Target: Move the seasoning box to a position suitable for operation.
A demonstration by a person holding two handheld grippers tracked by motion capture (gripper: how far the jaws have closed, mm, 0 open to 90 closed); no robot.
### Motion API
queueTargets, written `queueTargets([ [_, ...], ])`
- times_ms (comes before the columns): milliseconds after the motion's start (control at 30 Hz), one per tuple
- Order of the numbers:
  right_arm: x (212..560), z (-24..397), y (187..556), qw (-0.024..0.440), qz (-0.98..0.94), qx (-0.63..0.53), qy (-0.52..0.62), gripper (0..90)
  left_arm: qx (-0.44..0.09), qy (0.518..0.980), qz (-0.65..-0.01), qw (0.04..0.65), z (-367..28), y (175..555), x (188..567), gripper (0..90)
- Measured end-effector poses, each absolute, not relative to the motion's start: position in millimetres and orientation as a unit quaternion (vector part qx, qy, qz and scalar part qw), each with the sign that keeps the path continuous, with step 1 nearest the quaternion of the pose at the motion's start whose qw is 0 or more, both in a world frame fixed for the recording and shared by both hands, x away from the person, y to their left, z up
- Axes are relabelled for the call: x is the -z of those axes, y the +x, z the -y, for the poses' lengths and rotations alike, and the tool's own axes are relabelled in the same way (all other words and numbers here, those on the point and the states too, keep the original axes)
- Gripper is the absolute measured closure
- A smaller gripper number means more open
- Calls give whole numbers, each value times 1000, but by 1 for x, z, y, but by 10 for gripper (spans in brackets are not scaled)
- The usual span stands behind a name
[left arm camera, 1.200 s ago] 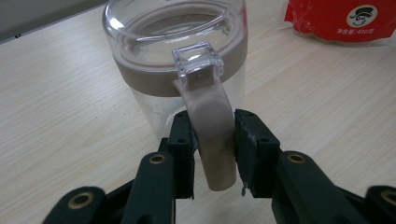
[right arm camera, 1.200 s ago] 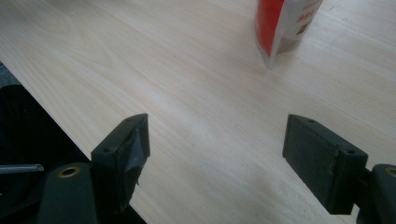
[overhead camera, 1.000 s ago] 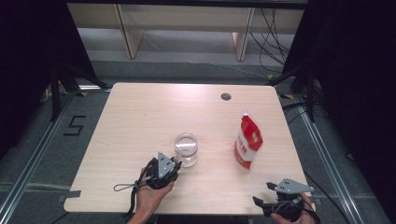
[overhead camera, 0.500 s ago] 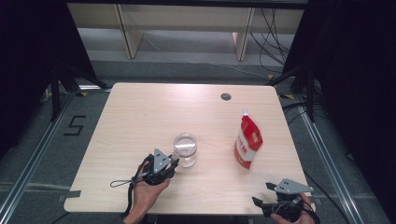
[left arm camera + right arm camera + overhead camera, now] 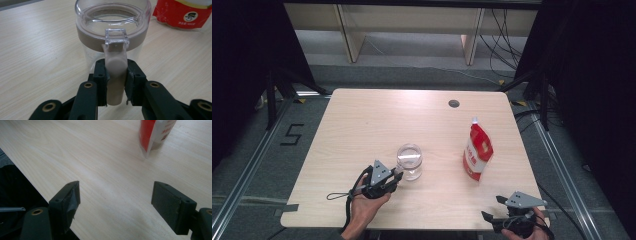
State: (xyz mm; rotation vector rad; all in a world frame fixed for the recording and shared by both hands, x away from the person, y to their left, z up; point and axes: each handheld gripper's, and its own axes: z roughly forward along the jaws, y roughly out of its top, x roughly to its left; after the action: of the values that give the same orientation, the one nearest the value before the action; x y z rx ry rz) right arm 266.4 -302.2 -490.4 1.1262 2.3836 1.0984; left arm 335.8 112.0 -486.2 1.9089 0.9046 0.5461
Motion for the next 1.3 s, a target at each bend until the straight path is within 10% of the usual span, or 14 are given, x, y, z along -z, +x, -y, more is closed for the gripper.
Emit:
queueTargets([
  [1300, 489, 300, 265, 145, -828, -385, 380, 246, -126, 816, -214, 522, -102, 306, 492, 730],
])
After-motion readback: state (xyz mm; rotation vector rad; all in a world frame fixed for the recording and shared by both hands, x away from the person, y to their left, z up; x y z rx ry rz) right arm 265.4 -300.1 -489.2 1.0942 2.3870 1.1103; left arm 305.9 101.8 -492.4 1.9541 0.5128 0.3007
